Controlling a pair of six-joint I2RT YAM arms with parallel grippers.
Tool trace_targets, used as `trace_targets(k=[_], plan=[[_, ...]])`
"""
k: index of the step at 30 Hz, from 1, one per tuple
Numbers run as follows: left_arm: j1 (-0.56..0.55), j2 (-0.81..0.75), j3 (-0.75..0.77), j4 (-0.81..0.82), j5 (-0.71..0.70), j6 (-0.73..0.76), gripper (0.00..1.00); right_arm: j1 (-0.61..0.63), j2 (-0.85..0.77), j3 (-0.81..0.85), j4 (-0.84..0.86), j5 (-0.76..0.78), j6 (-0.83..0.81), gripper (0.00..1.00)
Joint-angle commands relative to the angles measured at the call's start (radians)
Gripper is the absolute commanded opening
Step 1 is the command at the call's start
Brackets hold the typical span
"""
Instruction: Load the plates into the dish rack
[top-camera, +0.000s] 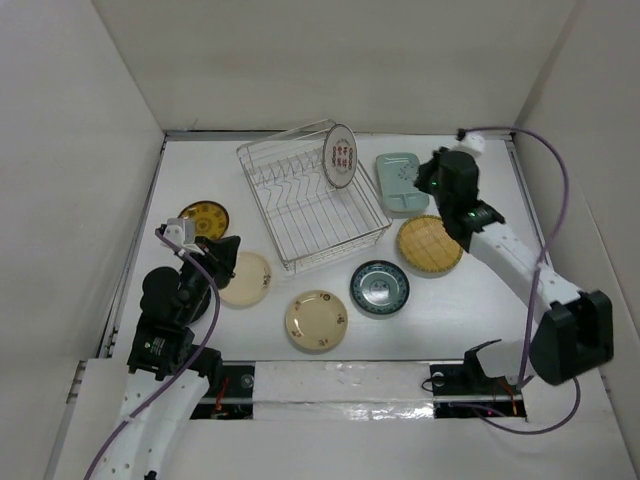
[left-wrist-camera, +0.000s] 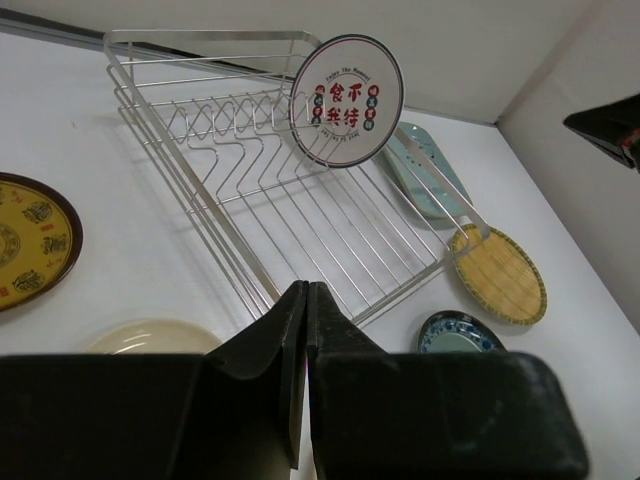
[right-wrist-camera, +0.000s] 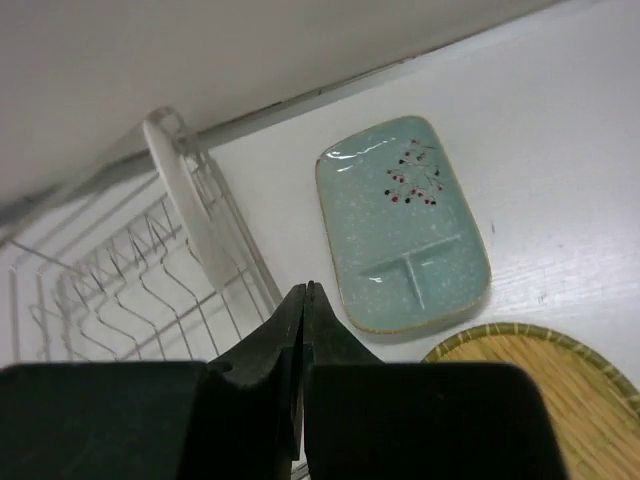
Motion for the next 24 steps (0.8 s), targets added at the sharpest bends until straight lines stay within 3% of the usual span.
trace_targets(k=[1, 4, 7, 8, 11, 15, 21, 22, 24], plan=[[-0.018, -0.019, 0.01, 0.043, 0.018, 0.004, 0.0, -0.183, -0.132, -0.244, 0.118, -0.09, 0.279, 0.0], [-0.027, -0.027, 0.008, 0.043, 0.018, 0.002, 0.0, -0.336, -0.275, -0.472, 0.104, -0.161, 0.378, 0.0], [-0.036, -0.034, 0.007, 0.039, 0.014, 0.002, 0.0, -0.433, -0.396, -0.633, 0.075, -0.215, 0.395, 0.29], [-0.036, -0.039, 0.008, 0.038, 0.01, 0.002, 0.0, -0.452, -0.414, -0.659, 0.067, -0.229, 0.396, 0.47], [-0.046, -0.042, 0.008, 0.032, -0.002, -0.001, 0.04, -0.531, -0.435, -0.728, 0.043, -0.308, 0.395, 0.59], [-0.046, -0.045, 0.008, 0.033, 0.006, -0.001, 0.11, -0.61, -0.358, -0.773, 0.104, -0.507, 0.401, 0.6], [-0.046, -0.05, 0.008, 0.032, 0.004, 0.002, 0.11, -0.659, -0.196, -0.771, 0.184, -0.61, 0.415, 0.58], [-0.046, -0.048, 0.008, 0.03, 0.004, 0.002, 0.11, -0.668, -0.174, -0.765, 0.187, -0.63, 0.415, 0.56], [-0.046, -0.05, 0.01, 0.03, 0.004, 0.005, 0.12, -0.681, -0.134, -0.753, 0.213, -0.653, 0.41, 0.42]])
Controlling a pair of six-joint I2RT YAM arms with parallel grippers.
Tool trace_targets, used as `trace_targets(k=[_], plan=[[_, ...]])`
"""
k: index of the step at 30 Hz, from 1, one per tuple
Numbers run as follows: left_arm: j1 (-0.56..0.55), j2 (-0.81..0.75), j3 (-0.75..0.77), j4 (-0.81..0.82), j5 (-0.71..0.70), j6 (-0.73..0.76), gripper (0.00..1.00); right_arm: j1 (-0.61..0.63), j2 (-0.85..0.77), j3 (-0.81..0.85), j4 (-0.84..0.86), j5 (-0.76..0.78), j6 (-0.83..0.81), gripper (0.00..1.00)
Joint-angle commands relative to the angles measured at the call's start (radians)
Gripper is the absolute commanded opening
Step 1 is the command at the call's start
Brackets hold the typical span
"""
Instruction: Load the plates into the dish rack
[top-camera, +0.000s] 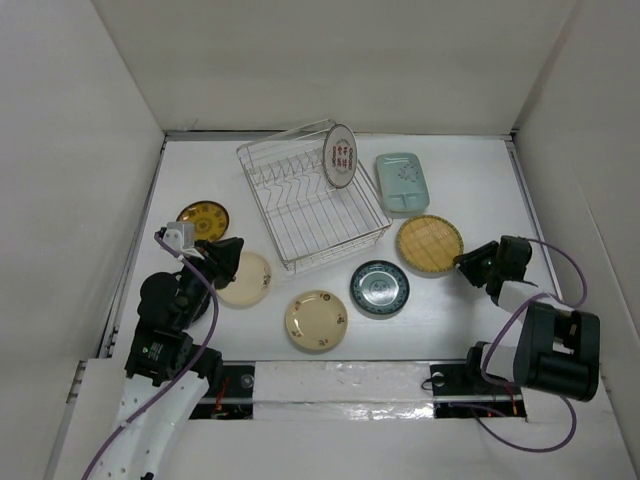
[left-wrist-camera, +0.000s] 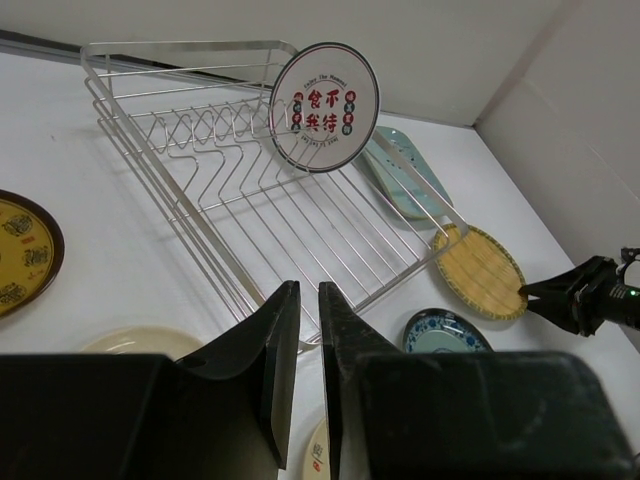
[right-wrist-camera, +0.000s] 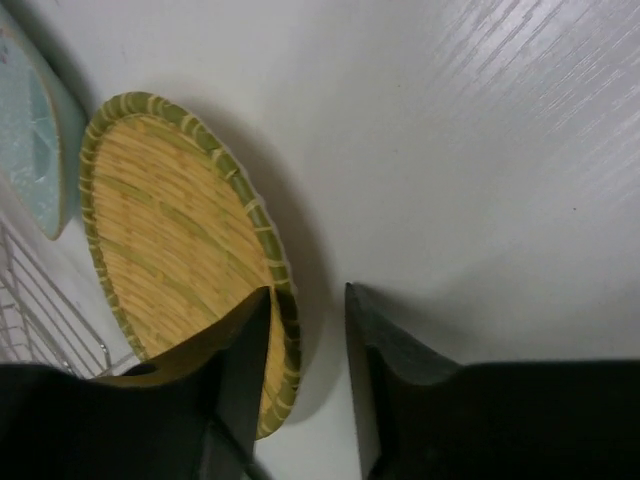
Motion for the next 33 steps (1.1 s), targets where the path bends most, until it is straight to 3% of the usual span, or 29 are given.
trace_targets(k=[1, 4, 5, 9, 17, 21, 25, 28, 32, 33], plan=[[-0.006, -0.008, 0.012, 0.033, 0.005, 0.007, 0.12, -0.034, 0.073, 0.019, 0.073, -0.098, -0.003, 0.37], [-0.006, -0.007, 0.012, 0.031, 0.004, 0.009, 0.12, -0.064, 0.104, 0.016, 0.072, -0.11, -0.027, 0.24], [-0.006, -0.005, 0.012, 0.031, 0.004, 0.009, 0.12, -0.074, 0.101, 0.013, 0.067, -0.107, -0.032, 0.13], [-0.006, -0.004, 0.012, 0.031, 0.005, 0.009, 0.12, -0.1, 0.023, -0.001, -0.008, -0.072, -0.067, 0.02], [-0.006, 0.001, 0.01, 0.034, 0.008, 0.01, 0.12, -0.112, -0.348, 0.053, -0.215, 0.034, -0.092, 0.0], [-0.006, 0.003, 0.009, 0.036, 0.016, 0.009, 0.12, -0.092, -0.462, 0.245, -0.315, 0.077, -0.15, 0.0], [-0.006, 0.004, 0.008, 0.036, 0.019, 0.009, 0.12, -0.019, -0.45, 0.385, -0.264, 0.085, -0.155, 0.0], [-0.006, 0.006, 0.007, 0.036, 0.017, 0.009, 0.12, 0.116, -0.429, 0.503, -0.217, 0.178, -0.172, 0.0], [-0.006, 0.01, 0.007, 0.038, 0.017, 0.01, 0.12, 0.34, -0.238, 0.699, -0.206, 0.284, -0.292, 0.0], [-0.006, 0.01, 0.008, 0.038, 0.017, 0.01, 0.12, 0.444, -0.19, 0.744, -0.212, 0.304, -0.325, 0.0]])
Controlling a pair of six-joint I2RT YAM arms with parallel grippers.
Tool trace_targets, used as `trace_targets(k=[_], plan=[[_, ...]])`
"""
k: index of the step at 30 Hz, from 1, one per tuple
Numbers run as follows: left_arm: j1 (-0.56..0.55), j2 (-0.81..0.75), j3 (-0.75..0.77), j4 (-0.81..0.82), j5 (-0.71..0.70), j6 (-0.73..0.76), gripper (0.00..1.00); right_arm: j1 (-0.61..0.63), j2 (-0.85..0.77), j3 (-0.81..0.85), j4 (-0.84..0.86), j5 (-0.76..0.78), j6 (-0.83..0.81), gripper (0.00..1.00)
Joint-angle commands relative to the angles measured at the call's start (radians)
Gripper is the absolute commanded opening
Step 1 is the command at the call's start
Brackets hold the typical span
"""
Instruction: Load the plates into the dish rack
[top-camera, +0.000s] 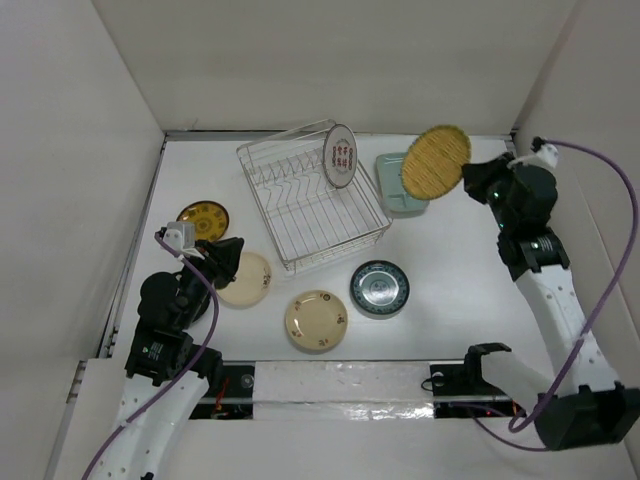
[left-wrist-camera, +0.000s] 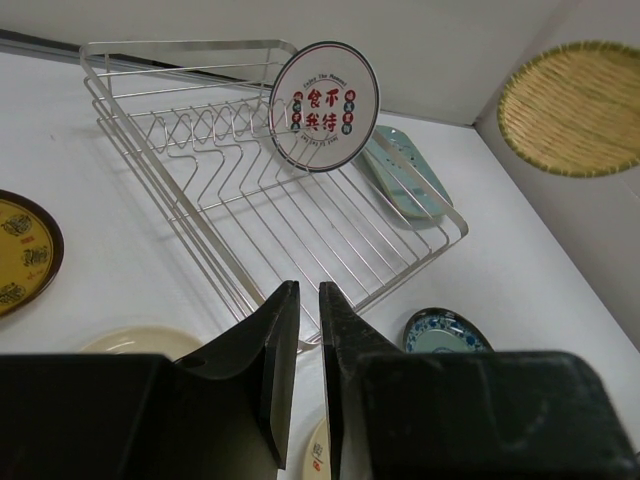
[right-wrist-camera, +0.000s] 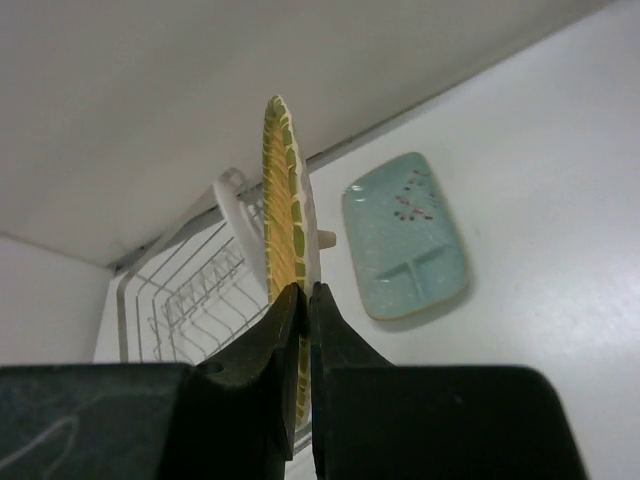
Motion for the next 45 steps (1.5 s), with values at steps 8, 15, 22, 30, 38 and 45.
trace_targets(k=[8, 15, 22, 30, 38, 45], plan=[[-0.006, 0.003, 0.007, 0.031, -0.003, 0.014, 0.12, 0.437, 0.603, 0.648, -0.042, 0.333, -0.389, 0.0], [-0.006, 0.004, 0.008, 0.025, -0.018, 0.016, 0.16, 0.472, 0.956, 1.064, -0.16, 0.377, -0.513, 0.0], [-0.006, 0.003, 0.01, 0.019, -0.023, 0.016, 0.17, 0.491, 1.137, 1.236, -0.21, 0.334, -0.54, 0.0], [-0.006, 0.001, 0.008, 0.019, -0.027, 0.016, 0.18, 0.52, 1.205, 1.195, -0.191, 0.347, -0.541, 0.0], [-0.006, 0.003, 0.009, 0.019, -0.026, 0.016, 0.18, 0.581, 1.154, 1.117, -0.083, 0.514, -0.64, 0.0], [-0.006, 0.001, 0.008, 0.021, -0.024, 0.016, 0.18, 0.614, 1.074, 1.138, 0.076, 0.62, -0.759, 0.0]])
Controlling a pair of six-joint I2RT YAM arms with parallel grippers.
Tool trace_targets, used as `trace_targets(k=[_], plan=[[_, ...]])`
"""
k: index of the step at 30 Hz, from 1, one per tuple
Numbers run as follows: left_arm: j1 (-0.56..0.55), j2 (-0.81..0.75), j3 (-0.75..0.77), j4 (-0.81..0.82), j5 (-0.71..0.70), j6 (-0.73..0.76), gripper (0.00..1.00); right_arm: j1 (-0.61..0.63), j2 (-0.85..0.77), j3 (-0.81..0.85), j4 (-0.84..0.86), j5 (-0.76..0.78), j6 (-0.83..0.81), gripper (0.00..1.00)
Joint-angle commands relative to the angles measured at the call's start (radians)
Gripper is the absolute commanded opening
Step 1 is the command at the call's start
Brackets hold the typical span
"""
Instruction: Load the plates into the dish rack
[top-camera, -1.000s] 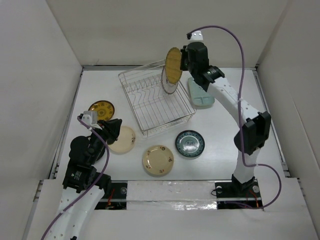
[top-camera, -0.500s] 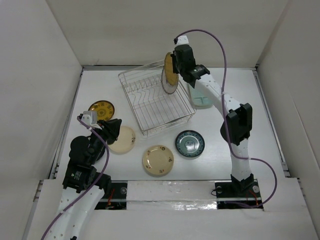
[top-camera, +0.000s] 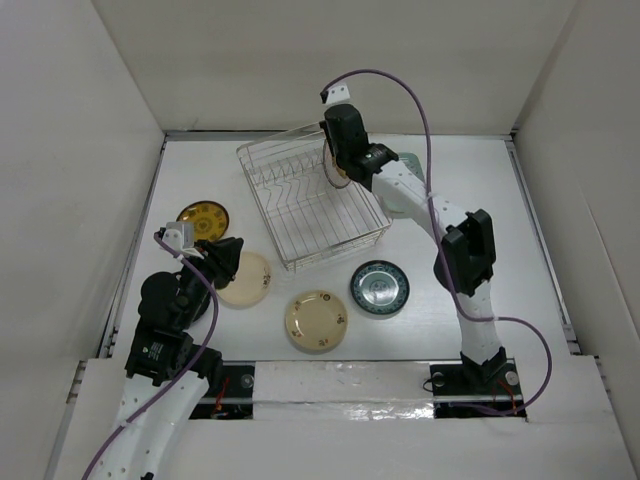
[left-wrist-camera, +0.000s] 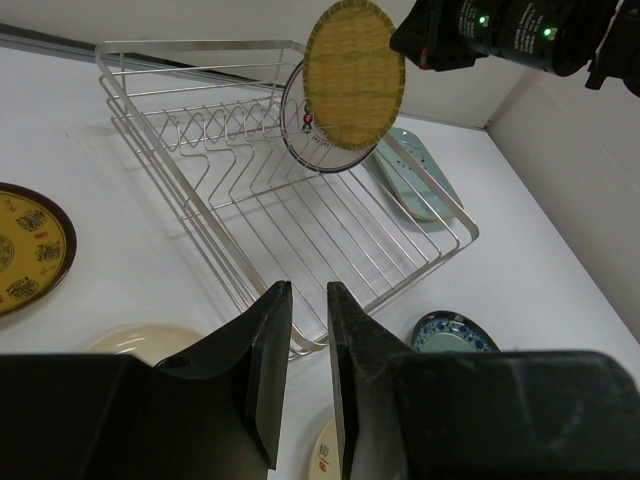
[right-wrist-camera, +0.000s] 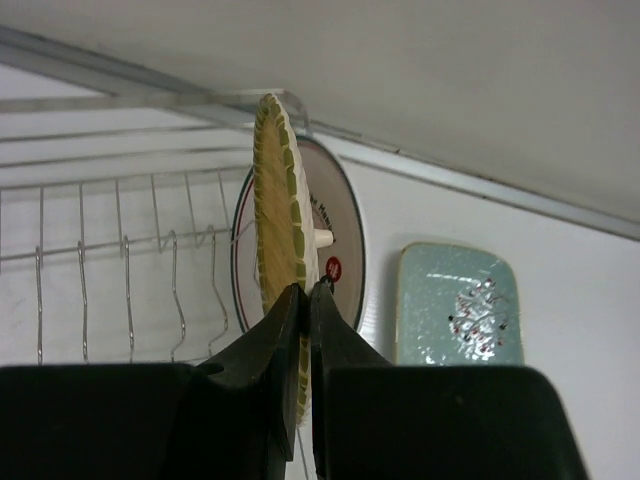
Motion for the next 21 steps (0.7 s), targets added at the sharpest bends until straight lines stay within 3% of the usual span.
trace_targets(k=[1, 7, 21], plan=[[-0.006, 0.001, 0.009, 0.029, 0.001, 0.012, 0.18, 0.023, -0.137, 0.036, 0.223, 0.111, -0.096, 0.0], [-0.006, 0.001, 0.009, 0.03, 0.004, 0.012, 0.18, 0.043, -0.143, 0.056, 0.237, 0.146, -0.162, 0.0], [-0.006, 0.001, 0.009, 0.03, 0.002, 0.012, 0.19, 0.034, -0.065, 0.024, 0.187, 0.02, -0.013, 0.0]])
